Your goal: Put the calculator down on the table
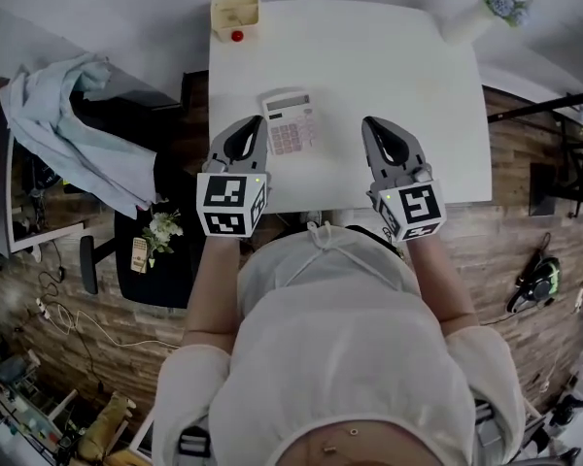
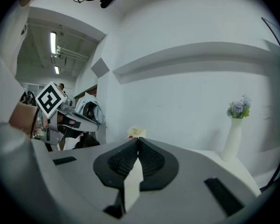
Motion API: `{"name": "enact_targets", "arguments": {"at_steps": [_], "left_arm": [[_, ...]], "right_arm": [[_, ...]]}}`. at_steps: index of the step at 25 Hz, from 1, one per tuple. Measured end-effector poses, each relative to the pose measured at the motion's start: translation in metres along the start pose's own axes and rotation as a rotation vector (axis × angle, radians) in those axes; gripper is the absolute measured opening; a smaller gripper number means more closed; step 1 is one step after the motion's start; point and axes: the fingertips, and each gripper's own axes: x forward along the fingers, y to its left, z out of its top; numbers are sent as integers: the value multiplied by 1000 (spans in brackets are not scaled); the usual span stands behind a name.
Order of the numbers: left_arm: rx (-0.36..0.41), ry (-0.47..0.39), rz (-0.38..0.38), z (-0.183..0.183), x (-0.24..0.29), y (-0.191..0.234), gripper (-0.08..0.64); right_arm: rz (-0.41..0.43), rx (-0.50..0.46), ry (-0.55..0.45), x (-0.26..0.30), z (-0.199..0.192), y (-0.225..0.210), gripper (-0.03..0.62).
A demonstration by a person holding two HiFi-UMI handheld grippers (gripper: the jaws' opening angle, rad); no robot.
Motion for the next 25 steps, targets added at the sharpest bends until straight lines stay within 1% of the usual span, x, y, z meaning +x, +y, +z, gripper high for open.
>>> {"name": "enact_targets", "arguments": {"at_steps": [3,7,13,16,25], "left_arm": [[47,-86,-6,27,-22,-5,19],[75,-195,-1,56,-49,-10,18],[97,-284,-31,73,-72,-15,18],[97,-307,-34,77,-75,-14,18],[66,-302,-38,77,-71,-8,18]], "right_arm": [[-6,-16,-39,-8,15,2,6],[-11,-39,-78,-18,31,1,6],[-40,-45,-104,-23,44,-3,5],[-42,-47,-105,-23,47,-2,5],[-9,-71,-97,-20,46,8,3]]}}
